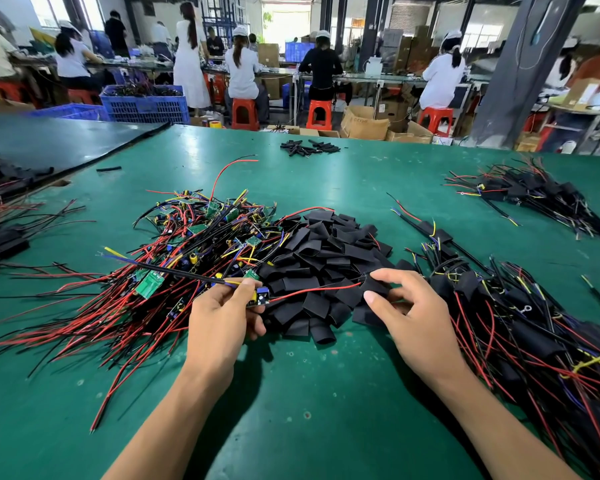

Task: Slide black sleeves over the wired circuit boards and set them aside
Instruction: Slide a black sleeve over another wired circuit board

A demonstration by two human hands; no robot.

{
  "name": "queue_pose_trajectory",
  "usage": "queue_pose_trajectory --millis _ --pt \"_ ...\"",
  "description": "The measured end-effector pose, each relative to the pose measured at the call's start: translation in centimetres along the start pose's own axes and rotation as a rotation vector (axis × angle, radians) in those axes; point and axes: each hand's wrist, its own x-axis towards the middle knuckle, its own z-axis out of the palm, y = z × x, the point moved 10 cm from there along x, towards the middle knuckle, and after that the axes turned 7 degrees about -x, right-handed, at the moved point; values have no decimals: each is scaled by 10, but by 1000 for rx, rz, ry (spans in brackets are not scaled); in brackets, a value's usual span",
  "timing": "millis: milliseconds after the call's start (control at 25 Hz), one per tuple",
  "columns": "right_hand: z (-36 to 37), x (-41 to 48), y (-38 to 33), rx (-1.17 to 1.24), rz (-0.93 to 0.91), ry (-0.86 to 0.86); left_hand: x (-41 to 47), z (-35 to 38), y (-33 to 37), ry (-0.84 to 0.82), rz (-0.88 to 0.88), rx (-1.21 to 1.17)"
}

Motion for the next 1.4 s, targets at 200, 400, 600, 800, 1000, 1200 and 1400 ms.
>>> queue_pose_trajectory --millis 200,400,600,800,1000,1200,1400 --pt "1 -1 -3 80 -4 -10 1 -1 -2 10 2 21" --pt "-2 0 -3 117 -1 -2 1 -1 -2 6 3 28" --pt "6 -1 -11 52 -49 -89 1 0 -2 -7 4 50" --pt "13 -6 -22 -104 -125 -171 1 -1 5 13 57 19" --pt "22 -9 -29 -187 -178 -264 -1 -1 14 26 128 -29" --pt "26 -15 -42 -419 -277 -234 -4 15 2 -65 7 -151" --pt "38 -20 -39 -383 -219 -325 -8 25 1 -154 18 -97"
